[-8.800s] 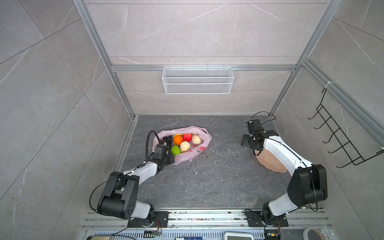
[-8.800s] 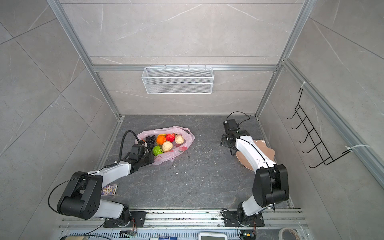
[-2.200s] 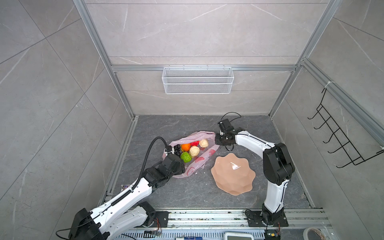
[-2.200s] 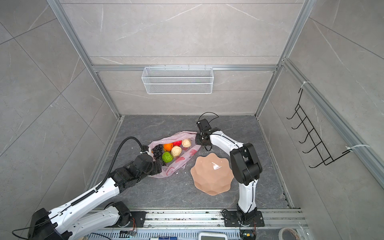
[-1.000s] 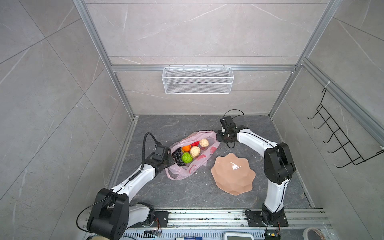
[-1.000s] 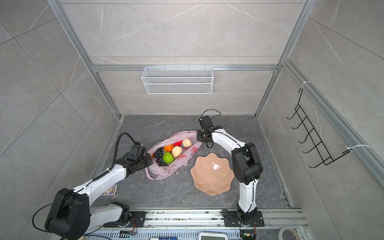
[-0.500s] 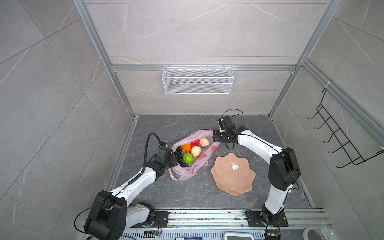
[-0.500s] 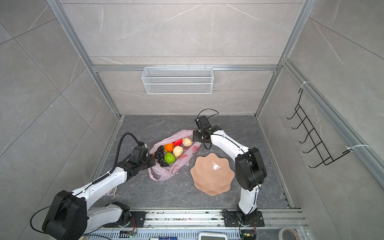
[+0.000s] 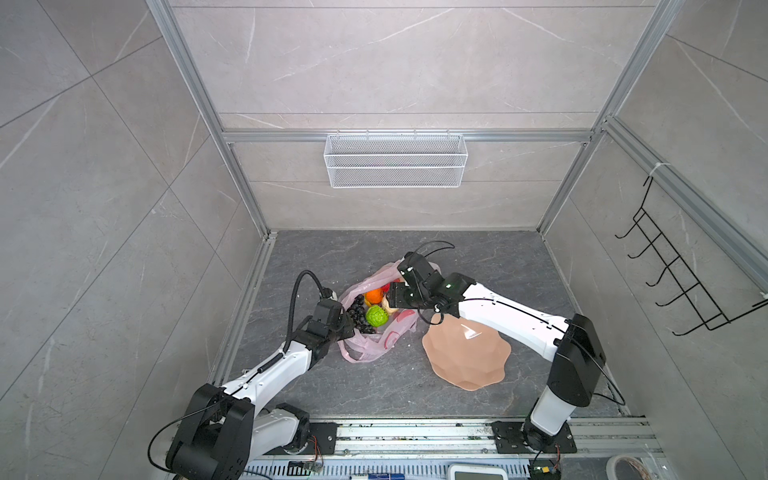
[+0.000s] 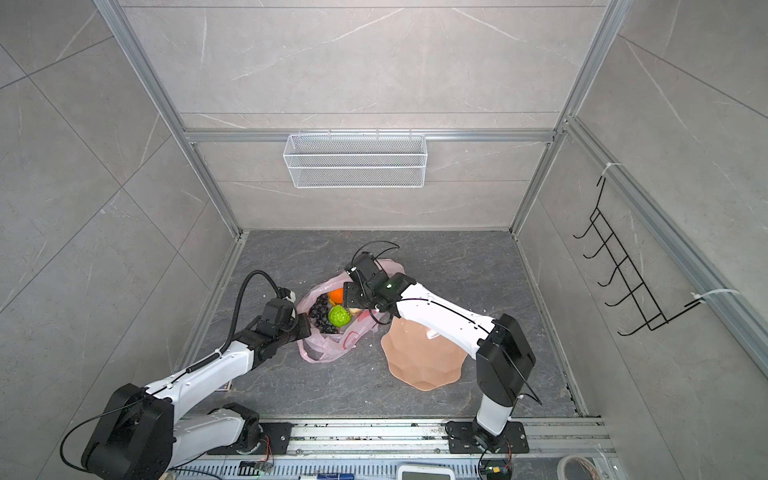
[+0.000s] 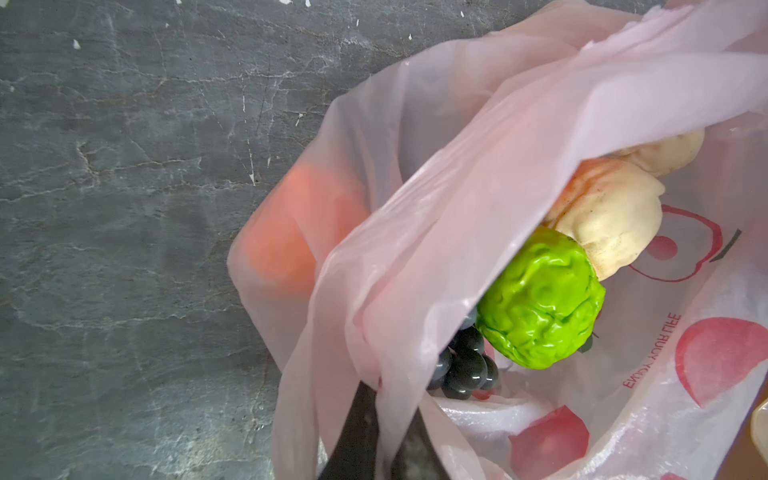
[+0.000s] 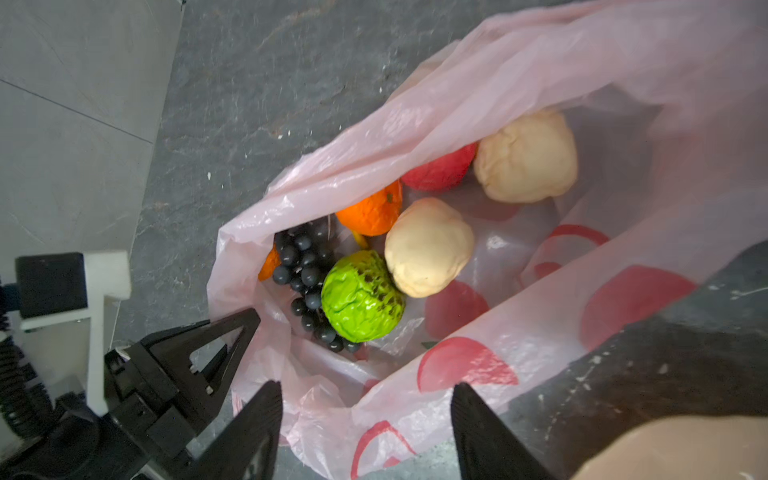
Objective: Take the fake fruits out of the plastic bag
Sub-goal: 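Lower the right gripper into the bag while the left holds the rim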
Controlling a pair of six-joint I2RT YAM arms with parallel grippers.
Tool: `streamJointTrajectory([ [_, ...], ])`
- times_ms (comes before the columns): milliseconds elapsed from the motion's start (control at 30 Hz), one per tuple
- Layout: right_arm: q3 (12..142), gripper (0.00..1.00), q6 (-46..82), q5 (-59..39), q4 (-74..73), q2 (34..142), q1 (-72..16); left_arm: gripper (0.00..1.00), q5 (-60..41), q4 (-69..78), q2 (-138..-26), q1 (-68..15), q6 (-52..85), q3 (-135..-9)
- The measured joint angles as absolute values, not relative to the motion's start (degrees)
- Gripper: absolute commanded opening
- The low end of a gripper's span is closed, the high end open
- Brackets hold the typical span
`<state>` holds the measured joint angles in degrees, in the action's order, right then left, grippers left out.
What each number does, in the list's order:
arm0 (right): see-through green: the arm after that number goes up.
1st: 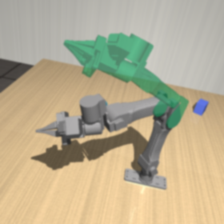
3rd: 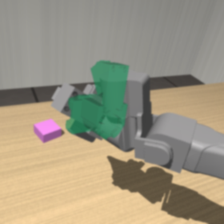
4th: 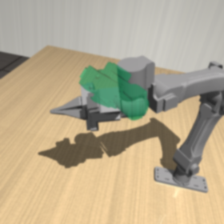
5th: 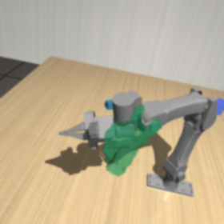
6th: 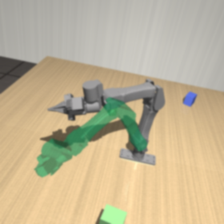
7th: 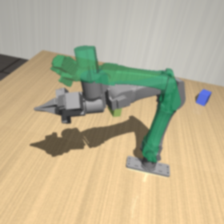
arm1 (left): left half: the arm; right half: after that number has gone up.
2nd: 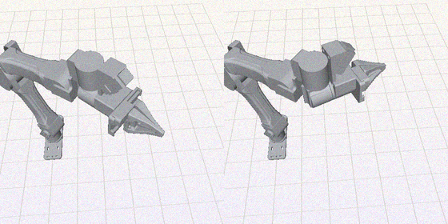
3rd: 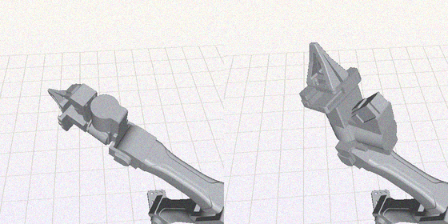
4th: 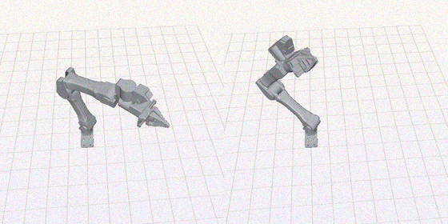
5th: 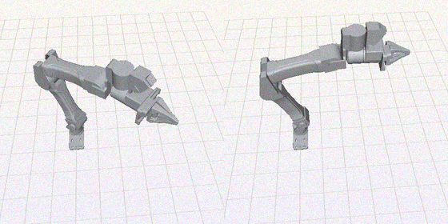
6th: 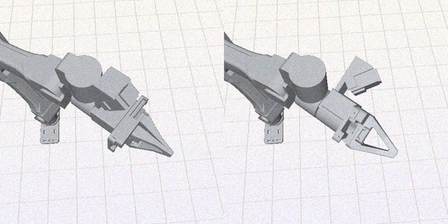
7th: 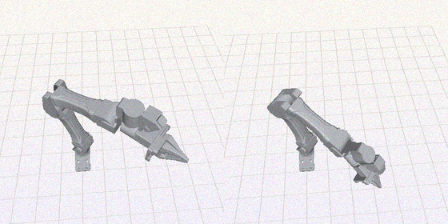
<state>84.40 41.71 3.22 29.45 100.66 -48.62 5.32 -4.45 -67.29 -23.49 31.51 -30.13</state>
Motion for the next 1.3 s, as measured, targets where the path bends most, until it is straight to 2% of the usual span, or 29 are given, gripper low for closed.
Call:
streamJointTrajectory([
  [467, 84.27, 0.63, 47.05, -0.80, 24.82, 110.19, -52.80, 0.10, 5.21, -0.73, -66.54, -23.49, 29.93, -27.49],
  [967, 95.88, 0.59, 44.12, 4.01, 29.36, 119.50, -54.04, 0.10, 4.32, 0.45, -65.98, -23.49, 29.93, -26.22],
  [1300, 102.41, 0.61, 40.62, 9.32, 34.26, 124.88, -54.04, 0.10, 4.34, 0.51, -65.91, -23.49, 29.91, -25.65],
])
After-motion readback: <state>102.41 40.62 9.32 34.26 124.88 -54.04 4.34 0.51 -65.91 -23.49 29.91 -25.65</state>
